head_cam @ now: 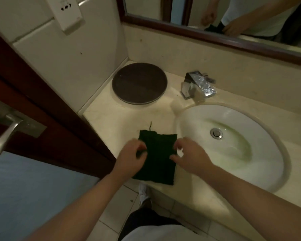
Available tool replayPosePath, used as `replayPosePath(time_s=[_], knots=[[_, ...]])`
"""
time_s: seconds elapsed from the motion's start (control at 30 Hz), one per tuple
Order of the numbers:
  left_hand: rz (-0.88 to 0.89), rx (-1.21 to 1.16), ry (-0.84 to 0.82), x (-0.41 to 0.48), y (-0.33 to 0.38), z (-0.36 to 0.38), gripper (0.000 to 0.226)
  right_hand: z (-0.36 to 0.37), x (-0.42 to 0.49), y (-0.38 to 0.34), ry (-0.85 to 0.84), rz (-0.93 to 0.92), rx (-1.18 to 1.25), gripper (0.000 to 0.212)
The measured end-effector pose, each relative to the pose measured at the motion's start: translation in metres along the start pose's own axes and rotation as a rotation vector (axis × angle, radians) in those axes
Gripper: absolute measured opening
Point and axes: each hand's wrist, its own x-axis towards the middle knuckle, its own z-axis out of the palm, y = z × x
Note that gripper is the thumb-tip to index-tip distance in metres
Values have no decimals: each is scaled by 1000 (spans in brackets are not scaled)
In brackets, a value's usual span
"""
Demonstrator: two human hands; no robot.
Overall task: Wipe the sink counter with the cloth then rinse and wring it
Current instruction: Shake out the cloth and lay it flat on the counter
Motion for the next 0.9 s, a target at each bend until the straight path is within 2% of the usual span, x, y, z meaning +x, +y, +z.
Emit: replayPosePath(time_s=[0.07, 0.13, 0.2, 0.33, 0.47, 0.5, 0.57, 0.7, 0.77, 0.9], knots=[[194, 134, -246, -27, -15, 2, 19, 11, -19, -4, -172, -173, -114, 39], [279, 313, -388, -45, -34, 4, 34, 26, -31, -2, -261, -315, -244, 49], [344, 410, -415, -49, -40, 4, 34, 39, -37, 3, -268, -375, -336, 49], [357, 445, -374, -37, -32, -1, 27, 39, -36, 6, -123, -412, -315, 22], [-21, 97, -218, -12, -11, -13, 26, 18, -24, 2, -99, -147, -48, 22], [-64, 54, -201, -2, -7, -15, 25, 11, -17, 0, -96, -62, 55, 22], [-102, -5, -187, 20, -2, -19, 23, 0, -1, -2, -70, 50, 192, 21], [-161, -57, -163, 59, 3, -18, 17, -12, 34, 0, -44, 177, 287, 17], [-200, -11, -179, 72, 0, -12, 17, -10, 48, 3, -47, 250, 310, 19], [-209, 99, -175, 80, -11, -2, 37, -1, 57, 10, -36, 401, 368, 35]])
